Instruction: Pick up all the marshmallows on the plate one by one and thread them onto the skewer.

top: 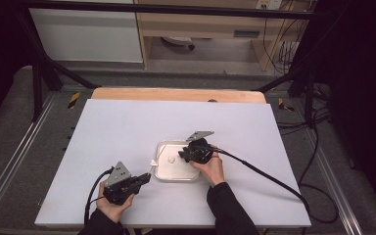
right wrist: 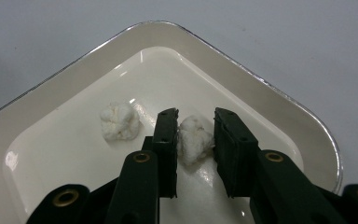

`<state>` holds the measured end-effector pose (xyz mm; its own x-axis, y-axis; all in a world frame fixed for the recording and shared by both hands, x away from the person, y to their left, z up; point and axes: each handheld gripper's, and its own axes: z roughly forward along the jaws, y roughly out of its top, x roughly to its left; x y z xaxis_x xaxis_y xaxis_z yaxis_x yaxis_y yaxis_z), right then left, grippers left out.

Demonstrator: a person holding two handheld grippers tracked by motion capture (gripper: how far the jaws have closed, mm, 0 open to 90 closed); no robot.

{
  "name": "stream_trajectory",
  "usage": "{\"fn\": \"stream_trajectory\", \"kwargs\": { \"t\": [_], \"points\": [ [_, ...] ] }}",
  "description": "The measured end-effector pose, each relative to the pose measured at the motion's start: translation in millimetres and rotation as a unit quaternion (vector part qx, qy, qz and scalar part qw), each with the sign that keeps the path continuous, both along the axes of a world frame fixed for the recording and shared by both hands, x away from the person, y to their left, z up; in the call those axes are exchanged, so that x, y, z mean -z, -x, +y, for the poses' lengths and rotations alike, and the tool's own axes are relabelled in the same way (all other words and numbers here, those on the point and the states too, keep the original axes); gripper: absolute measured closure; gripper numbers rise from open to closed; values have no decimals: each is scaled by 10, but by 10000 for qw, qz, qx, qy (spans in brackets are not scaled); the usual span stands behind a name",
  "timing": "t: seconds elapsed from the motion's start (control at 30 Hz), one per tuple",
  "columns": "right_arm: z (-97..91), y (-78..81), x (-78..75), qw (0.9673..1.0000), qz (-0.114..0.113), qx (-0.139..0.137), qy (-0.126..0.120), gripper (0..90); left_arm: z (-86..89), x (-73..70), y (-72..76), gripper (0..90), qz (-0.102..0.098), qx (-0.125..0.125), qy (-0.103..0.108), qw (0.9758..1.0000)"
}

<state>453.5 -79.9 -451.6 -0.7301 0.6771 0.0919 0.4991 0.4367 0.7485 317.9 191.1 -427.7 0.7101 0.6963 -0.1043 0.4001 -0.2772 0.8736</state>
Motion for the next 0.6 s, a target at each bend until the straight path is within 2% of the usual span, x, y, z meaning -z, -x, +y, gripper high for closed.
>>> {"fn": "stream_trajectory", "kwargs": {
  "t": [0.2,0.37,0.6],
  "points": [
    [-49,52,-100,9999,2,-37,-167,726,-3,-4,5,885,-8,5,5,10000],
    [-176,169,-270,9984,-99,-121,-544,728,-12,-3,8,885,-11,23,3,10000],
    [-384,340,-537,9936,-225,-243,-1076,732,-59,-12,36,885,-54,130,8,9999]
  ]
}}
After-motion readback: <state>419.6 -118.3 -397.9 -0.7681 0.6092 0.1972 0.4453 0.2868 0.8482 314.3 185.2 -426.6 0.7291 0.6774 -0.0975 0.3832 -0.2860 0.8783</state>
